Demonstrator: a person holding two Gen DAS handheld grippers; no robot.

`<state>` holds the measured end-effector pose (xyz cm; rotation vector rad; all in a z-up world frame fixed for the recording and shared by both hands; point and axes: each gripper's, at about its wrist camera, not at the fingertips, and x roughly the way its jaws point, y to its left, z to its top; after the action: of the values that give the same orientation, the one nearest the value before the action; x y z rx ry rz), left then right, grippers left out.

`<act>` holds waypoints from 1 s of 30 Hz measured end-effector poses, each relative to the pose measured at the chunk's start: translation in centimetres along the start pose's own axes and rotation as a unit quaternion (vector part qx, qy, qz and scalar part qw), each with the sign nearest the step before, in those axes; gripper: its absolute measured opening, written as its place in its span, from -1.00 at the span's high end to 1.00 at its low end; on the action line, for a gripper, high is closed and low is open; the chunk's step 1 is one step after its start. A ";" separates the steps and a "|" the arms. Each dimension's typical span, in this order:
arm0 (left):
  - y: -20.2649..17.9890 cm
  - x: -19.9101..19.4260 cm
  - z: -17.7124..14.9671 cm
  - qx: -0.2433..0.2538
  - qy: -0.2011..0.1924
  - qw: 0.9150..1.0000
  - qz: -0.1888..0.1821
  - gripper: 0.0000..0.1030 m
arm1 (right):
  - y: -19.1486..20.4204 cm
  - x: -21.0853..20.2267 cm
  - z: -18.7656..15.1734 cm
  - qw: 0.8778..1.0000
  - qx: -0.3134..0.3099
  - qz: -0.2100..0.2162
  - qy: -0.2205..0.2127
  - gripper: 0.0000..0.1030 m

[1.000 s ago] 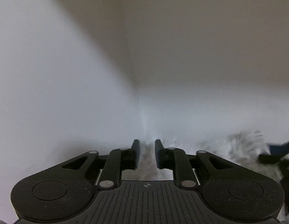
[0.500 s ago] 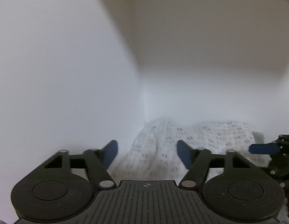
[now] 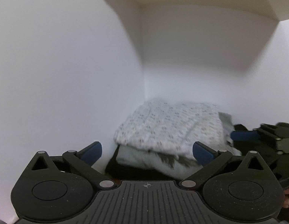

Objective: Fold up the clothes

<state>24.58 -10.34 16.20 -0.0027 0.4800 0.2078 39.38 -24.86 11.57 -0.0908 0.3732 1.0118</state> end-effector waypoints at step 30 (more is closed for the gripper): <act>11.9 -9.6 -22.3 -0.047 0.098 0.994 -0.017 -1.00 | 23.3 -2.5 -14.7 0.983 0.016 -0.098 0.157 -1.00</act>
<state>3.69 -1.73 1.32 -0.1243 0.6645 0.1972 14.78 -18.08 1.00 -0.2550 0.6558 0.7952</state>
